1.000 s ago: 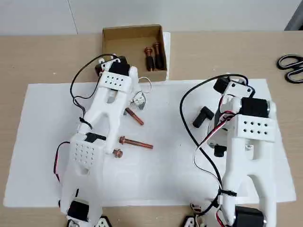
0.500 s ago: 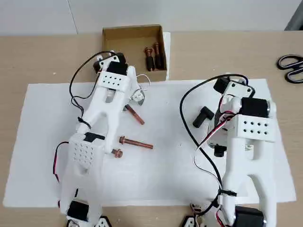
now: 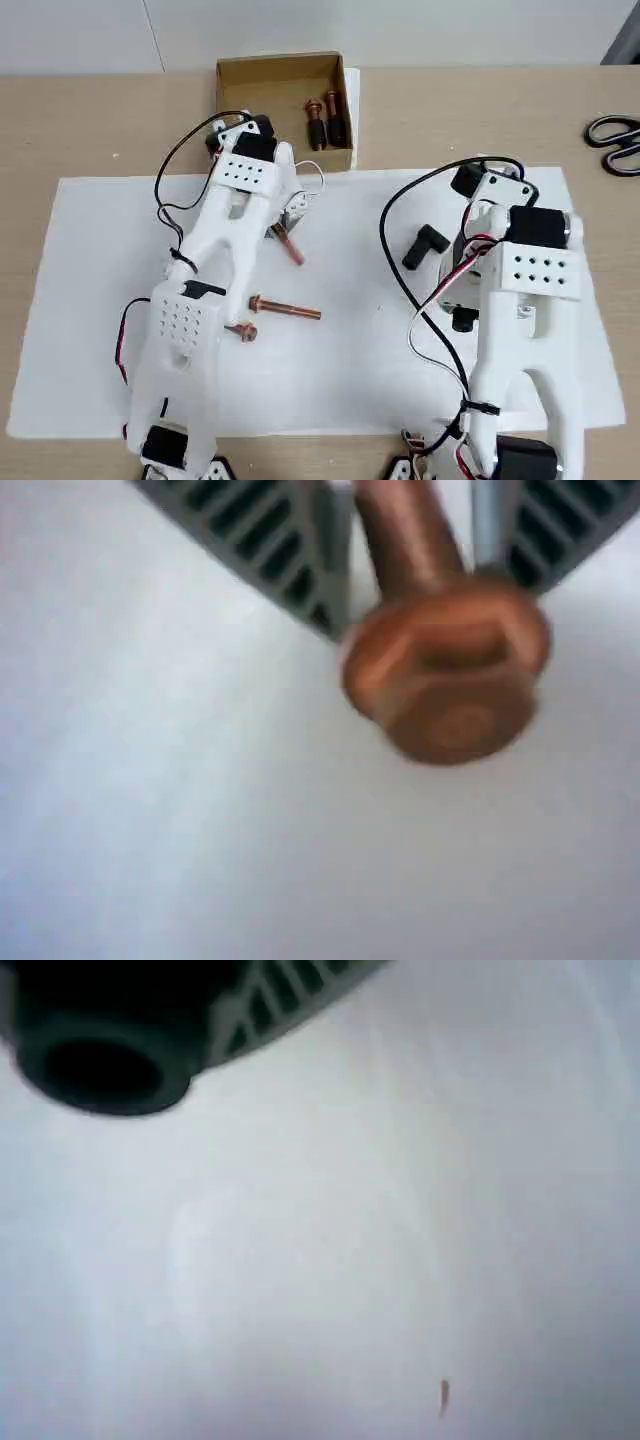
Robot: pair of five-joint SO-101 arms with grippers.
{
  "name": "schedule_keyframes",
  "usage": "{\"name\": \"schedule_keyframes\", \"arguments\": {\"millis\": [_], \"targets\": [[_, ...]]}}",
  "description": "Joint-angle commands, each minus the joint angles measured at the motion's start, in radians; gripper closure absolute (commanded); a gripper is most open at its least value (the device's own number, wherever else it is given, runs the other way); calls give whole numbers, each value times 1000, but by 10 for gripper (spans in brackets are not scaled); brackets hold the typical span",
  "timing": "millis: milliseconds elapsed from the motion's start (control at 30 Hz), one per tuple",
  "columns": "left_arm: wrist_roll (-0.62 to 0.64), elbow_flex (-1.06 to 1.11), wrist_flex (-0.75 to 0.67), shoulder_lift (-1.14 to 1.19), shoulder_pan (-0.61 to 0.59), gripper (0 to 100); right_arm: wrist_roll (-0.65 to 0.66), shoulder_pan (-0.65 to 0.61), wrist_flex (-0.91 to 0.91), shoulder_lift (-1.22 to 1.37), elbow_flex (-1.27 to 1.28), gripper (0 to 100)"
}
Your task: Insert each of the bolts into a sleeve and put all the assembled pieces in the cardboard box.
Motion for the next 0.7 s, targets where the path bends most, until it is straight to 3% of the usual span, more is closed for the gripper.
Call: {"name": "schedule_keyframes", "arguments": {"millis": [0, 400, 667], "targets": [[3, 5, 46, 9, -26, 994, 14, 8, 13, -35, -3, 997], [2, -311, 110, -54, -20, 994, 14, 8, 13, -35, -3, 996], [-3, -309, 110, -216, -5, 994, 14, 1, 13, -35, -8, 995]]}}
